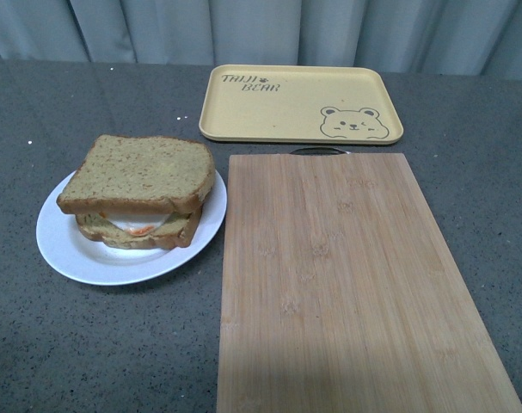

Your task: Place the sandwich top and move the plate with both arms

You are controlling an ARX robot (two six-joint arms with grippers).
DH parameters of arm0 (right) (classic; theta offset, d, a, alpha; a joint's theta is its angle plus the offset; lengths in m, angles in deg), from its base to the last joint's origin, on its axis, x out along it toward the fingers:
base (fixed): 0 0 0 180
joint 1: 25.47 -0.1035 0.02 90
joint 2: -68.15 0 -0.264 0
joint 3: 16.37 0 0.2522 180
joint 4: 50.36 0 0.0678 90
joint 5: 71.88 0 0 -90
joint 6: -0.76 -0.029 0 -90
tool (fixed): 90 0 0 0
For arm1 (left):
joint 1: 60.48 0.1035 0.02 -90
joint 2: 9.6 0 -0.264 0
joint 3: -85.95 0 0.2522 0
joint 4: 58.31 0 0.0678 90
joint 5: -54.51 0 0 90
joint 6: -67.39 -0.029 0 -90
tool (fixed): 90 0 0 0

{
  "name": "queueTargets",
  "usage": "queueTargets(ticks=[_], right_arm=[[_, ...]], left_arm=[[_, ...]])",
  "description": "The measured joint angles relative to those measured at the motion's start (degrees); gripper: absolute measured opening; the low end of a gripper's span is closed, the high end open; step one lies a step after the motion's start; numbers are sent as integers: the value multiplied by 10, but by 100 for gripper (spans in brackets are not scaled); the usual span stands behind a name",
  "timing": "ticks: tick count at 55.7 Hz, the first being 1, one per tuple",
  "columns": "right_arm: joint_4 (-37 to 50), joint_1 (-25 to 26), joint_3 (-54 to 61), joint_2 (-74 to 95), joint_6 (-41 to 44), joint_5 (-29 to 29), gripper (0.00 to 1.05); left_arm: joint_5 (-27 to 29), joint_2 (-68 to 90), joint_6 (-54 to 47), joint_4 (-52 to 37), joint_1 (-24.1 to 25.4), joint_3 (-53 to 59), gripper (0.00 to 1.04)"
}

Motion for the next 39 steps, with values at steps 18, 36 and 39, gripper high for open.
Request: queueTargets(ticks=[18, 36, 39], right_arm=[[0, 0, 0, 0, 0, 1, 97], [0, 0, 0, 0, 0, 1, 95], [0, 0, 0, 0, 0, 1, 95]], left_arm=[[-14, 428, 230, -239, -60, -53, 98], [-18, 807, 449, -388, -96, -169, 98], [-14, 822, 460, -390, -96, -175, 98]])
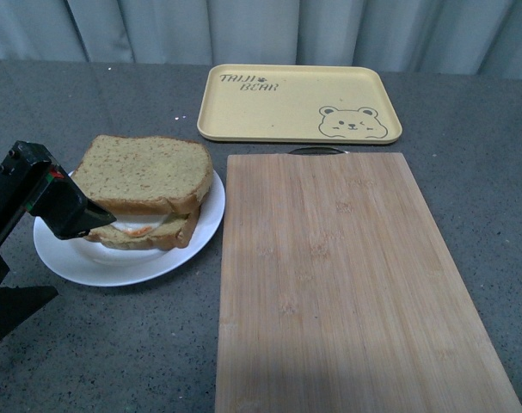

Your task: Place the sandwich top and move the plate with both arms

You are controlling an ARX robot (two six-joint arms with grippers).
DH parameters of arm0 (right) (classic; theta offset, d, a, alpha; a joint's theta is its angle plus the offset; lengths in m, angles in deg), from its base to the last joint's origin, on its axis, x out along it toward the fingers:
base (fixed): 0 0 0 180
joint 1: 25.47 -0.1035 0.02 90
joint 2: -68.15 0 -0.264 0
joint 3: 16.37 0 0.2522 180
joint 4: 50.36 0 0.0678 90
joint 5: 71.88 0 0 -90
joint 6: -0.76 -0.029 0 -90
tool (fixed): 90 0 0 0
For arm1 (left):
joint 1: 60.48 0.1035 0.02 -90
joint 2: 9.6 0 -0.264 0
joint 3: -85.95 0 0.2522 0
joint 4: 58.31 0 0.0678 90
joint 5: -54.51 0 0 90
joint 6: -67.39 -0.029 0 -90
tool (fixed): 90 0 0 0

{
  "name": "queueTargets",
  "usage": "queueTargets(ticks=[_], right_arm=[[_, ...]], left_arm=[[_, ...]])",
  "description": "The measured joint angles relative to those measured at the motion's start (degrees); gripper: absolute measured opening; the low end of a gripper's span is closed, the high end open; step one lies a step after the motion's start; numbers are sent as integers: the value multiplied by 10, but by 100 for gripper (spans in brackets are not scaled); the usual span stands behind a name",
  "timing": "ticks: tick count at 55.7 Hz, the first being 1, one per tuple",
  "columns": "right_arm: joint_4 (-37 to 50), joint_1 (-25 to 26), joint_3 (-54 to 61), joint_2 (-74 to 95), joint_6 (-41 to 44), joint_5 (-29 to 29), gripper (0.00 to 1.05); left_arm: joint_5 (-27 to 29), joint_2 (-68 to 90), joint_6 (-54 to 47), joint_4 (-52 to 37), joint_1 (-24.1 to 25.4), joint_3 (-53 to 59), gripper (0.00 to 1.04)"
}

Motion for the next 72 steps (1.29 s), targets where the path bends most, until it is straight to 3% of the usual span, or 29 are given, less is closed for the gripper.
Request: queueTargets(ticks=[26, 36, 51, 61, 72], right_arm=[[0, 0, 0, 0, 0, 0, 95], [0, 0, 0, 0, 0, 0, 95], [0, 0, 0, 0, 0, 0, 95], [0, 0, 0, 0, 0, 0, 95], [0, 0, 0, 0, 0, 0, 95]], left_arm=[[2, 103, 65, -43, 19, -31, 97], [0, 140, 90, -55, 30, -49, 72], [-4, 167, 96, -35, 51, -70, 16], [-40, 146, 99, -46, 64, -64, 5], [-65, 118, 160, -131, 69, -22, 4]])
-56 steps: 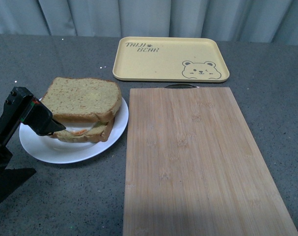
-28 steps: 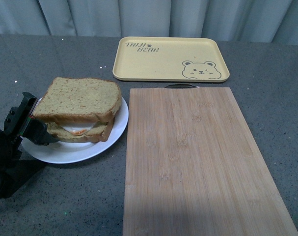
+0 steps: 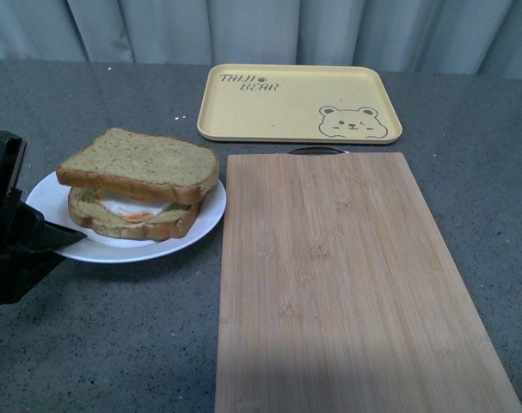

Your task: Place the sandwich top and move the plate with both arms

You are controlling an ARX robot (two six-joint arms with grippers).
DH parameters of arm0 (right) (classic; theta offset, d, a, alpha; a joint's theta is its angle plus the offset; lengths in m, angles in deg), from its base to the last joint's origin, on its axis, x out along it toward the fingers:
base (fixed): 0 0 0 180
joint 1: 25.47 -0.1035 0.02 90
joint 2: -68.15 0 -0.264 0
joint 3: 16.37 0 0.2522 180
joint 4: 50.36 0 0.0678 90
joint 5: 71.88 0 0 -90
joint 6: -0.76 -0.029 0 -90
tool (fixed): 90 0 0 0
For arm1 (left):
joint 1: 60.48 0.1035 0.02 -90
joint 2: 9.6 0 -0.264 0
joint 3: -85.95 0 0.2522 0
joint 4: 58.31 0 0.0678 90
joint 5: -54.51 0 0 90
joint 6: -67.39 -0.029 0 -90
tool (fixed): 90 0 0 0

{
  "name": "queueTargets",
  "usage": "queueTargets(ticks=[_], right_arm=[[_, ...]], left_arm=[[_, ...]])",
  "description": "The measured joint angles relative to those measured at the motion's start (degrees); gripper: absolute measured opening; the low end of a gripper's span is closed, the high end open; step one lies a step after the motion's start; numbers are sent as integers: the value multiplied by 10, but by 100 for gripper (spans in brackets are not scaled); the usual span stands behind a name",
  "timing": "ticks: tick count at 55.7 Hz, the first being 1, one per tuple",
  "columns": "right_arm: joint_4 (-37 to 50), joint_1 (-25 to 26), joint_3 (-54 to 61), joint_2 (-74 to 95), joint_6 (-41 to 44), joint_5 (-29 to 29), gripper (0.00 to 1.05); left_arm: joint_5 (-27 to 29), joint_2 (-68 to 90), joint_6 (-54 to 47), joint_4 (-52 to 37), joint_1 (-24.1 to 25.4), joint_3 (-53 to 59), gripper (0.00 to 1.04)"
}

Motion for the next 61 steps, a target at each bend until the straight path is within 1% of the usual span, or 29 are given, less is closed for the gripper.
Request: queueTargets(ticks=[7, 10, 17, 25, 29, 36, 48, 61], right_arm=[[0, 0, 0, 0, 0, 0, 95], [0, 0, 0, 0, 0, 0, 95], [0, 0, 0, 0, 0, 0, 95], [0, 0, 0, 0, 0, 0, 95], [0, 0, 0, 0, 0, 0, 95], [0, 0, 0, 0, 0, 0, 95], [0, 0, 0, 0, 0, 0, 95], [0, 0, 0, 0, 0, 0, 95]], left_arm=[[-9, -28, 47, -49, -19, 14, 4], [-7, -38, 60, -50, -33, 0, 4], [17, -35, 72, -25, -64, -50, 4], [67, -3, 76, 7, -101, -123, 4], [84, 21, 83, 25, -118, -165, 4], [112, 109, 93, 91, -156, -305, 4], [117, 210, 99, 154, -198, -468, 4], [126, 289, 107, 216, -219, -598, 4]])
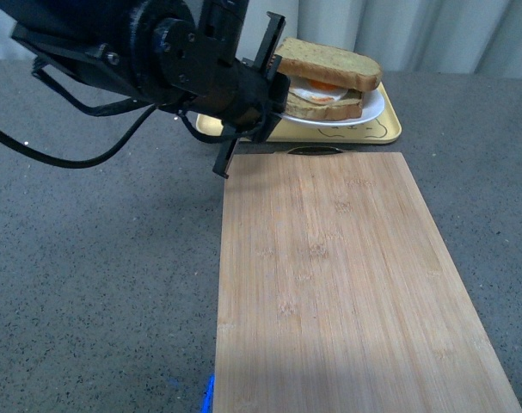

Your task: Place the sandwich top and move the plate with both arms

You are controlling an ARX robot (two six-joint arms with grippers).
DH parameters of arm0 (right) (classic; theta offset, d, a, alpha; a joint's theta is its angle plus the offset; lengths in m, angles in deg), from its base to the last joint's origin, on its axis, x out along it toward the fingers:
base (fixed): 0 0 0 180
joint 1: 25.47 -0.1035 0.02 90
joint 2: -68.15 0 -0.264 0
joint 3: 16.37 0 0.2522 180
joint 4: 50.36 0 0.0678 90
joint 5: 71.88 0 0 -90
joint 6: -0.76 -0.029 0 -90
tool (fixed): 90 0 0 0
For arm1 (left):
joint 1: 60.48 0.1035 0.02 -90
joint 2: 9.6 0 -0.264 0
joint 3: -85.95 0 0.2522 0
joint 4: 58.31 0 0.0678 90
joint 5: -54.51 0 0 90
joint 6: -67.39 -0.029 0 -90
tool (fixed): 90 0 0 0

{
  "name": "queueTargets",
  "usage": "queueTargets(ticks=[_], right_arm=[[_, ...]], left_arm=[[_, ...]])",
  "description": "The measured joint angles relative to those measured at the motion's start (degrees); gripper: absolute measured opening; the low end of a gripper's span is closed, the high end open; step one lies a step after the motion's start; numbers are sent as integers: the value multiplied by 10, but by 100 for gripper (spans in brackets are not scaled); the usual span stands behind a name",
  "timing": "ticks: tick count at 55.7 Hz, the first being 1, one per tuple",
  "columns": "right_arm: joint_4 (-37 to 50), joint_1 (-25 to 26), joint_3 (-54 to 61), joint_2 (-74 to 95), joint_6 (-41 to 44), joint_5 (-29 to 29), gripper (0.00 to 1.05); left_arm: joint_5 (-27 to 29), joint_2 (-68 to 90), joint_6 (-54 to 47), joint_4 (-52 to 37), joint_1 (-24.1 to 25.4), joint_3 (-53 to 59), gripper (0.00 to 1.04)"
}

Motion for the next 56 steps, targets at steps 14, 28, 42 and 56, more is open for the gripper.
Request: queueTargets(ticks=[14, 28, 42, 56], right_arm=[[0, 0, 0, 0, 0, 0, 95], [0, 0, 0, 0, 0, 0, 95], [0, 0, 0, 0, 0, 0, 95], [0, 0, 0, 0, 0, 0, 95]], left_arm=[[16, 73, 20, 39, 1, -99, 4], [21, 103, 24, 71, 2, -157, 4], [43, 55, -11, 52, 8, -83, 51], [94, -77, -170, 37, 13, 41, 89]])
